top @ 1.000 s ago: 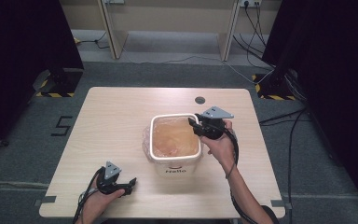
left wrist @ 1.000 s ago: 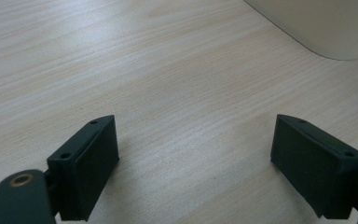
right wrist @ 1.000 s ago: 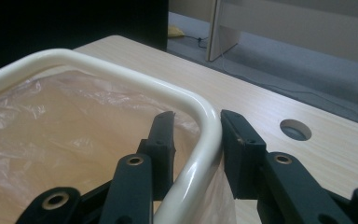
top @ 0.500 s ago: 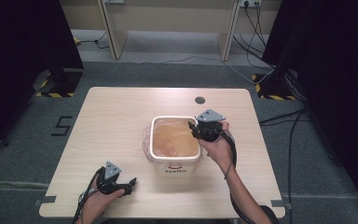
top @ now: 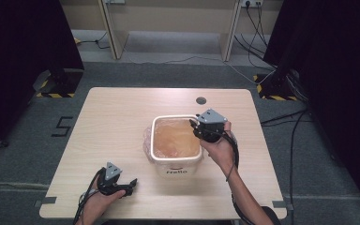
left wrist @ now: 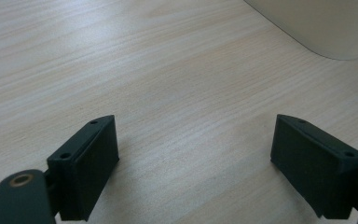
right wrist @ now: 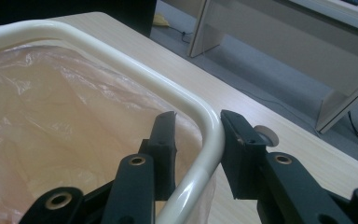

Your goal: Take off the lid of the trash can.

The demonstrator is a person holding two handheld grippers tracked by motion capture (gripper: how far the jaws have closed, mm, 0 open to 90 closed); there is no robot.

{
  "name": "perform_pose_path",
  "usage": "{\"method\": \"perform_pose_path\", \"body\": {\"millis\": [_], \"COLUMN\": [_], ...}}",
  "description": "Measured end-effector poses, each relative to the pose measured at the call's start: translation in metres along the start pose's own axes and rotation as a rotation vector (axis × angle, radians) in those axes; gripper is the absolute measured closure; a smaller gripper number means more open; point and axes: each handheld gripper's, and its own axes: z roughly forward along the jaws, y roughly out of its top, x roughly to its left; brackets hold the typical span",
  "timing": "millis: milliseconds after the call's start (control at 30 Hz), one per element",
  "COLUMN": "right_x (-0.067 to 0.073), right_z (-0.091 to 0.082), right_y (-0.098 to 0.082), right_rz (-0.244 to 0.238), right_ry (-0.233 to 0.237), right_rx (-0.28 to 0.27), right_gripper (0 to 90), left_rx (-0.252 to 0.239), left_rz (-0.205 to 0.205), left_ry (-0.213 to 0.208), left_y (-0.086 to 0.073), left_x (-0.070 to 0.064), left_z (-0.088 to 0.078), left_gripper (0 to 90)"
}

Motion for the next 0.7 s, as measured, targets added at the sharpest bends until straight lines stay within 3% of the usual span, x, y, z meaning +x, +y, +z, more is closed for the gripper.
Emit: {"method": "perform_pose_path", "body": {"millis": [67, 133, 300, 400, 700], "right_x": [-0.001, -0.003, -0.007, -0.012, -0.021], "right_z": [-0.001, -0.003, -0.003, -0.005, -0.014], "right_y": [0.001, 0.001, 0.0, -0.002, 0.0], "right_rz": [0.011, 0.052, 0.079, 0.127, 0.177], "right_ry": [0.012, 0.025, 0.038, 0.055, 0.067], "right_rx": [-0.011, -0.025, -0.036, -0.05, -0.089], "right_gripper": [67.9, 68.0, 68.4, 68.4, 68.6], "left_rx": [0.0, 0.0, 0.0, 0.001, 0.0], "left_rz": [0.001, -0.001, -0.001, -0.001, -0.001], "left_ry": [0.0, -0.001, -0.001, 0.0, -0.001], "left_y": [0.0, 0.0, 0.0, 0.0, 0.0], "left_x": [0.0, 0.0, 0.0, 0.0, 0.0], "left_z": [0.0, 0.0, 0.0, 0.0, 0.0], "left_gripper": [14.0, 14.0, 14.0, 14.0, 14.0]}}
